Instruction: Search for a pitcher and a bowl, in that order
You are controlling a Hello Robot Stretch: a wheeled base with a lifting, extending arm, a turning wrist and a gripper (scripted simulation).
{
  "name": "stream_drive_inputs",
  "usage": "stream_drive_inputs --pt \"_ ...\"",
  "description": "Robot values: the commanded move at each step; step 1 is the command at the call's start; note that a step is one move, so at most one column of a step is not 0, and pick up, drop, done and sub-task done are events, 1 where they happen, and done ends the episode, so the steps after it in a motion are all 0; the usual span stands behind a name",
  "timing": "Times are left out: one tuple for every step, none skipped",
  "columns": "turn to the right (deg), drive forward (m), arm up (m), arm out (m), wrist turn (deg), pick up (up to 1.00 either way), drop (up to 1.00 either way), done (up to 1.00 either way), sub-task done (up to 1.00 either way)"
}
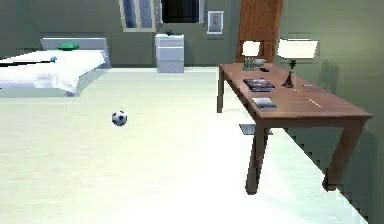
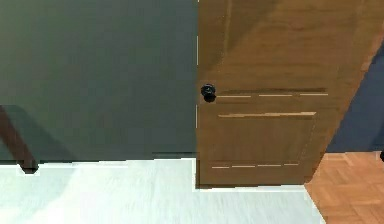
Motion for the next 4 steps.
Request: stream_drive_inputs --pt "0.0 1.0 0.0 0.0 0.0 0.0 0.0 0.0 0.0" --pt "0.0 1.0 0.0 0.0 0.0 0.0 0.0 0.0 0.0" --pt "0.0 1.0 0.0 0.0 0.0 0.0 0.0 0.0 0.0" --pt "-9.0 0.0 0.0 0.0 0.0 0.0 0.0 0.0 0.0"
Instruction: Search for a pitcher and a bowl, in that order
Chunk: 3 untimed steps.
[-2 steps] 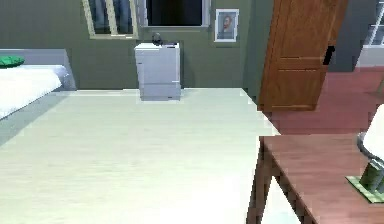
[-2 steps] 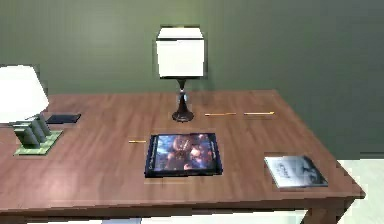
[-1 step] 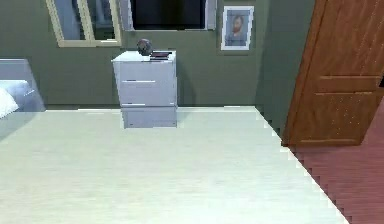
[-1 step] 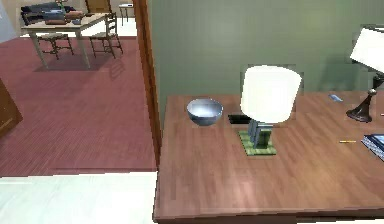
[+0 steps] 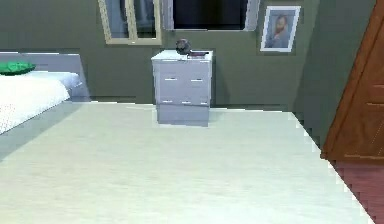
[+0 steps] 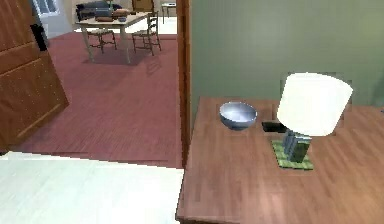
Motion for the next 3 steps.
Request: stream_drive_inputs --pt "0.0 0.35 0.0 0.0 0.0 0.0 0.0 0.0 0.0" --pt "45.0 0.0 0.0 0.0 0.0 0.0 0.0 0.0 0.0" --pt "27.0 0.0 0.0 0.0 0.0 0.0 0.0 0.0 0.0"
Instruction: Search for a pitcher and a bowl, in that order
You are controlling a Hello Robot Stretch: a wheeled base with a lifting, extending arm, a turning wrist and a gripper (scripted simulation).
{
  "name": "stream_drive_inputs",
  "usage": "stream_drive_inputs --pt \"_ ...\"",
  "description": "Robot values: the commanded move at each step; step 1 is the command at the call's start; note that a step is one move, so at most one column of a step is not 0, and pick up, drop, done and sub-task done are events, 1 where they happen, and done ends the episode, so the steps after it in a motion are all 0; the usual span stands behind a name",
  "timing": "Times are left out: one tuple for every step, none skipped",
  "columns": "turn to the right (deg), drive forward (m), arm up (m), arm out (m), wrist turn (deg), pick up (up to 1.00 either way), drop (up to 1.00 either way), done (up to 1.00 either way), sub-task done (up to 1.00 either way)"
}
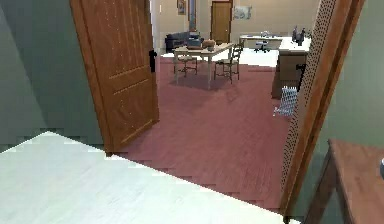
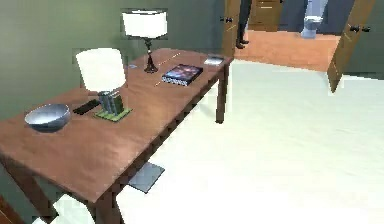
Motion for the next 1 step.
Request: stream_drive_inputs --pt "0.0 1.0 0.0 0.0 0.0 0.0 0.0 0.0 0.0"
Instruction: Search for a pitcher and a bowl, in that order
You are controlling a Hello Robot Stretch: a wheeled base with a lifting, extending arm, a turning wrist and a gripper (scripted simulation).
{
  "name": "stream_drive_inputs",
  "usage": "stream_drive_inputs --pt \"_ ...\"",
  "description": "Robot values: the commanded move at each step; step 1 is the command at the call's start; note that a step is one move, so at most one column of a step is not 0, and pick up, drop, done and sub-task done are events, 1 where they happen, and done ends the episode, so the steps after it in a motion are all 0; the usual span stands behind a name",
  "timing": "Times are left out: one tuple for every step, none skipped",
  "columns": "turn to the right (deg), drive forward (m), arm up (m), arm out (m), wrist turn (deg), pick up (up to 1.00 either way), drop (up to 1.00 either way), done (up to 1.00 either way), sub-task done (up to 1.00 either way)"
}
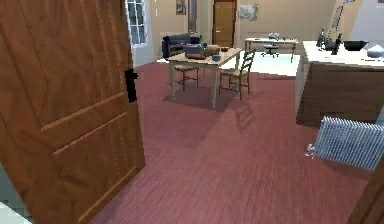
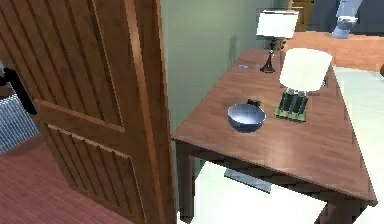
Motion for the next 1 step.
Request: stream_drive_inputs --pt "0.0 0.15 0.0 0.0 0.0 0.0 0.0 0.0 0.0"
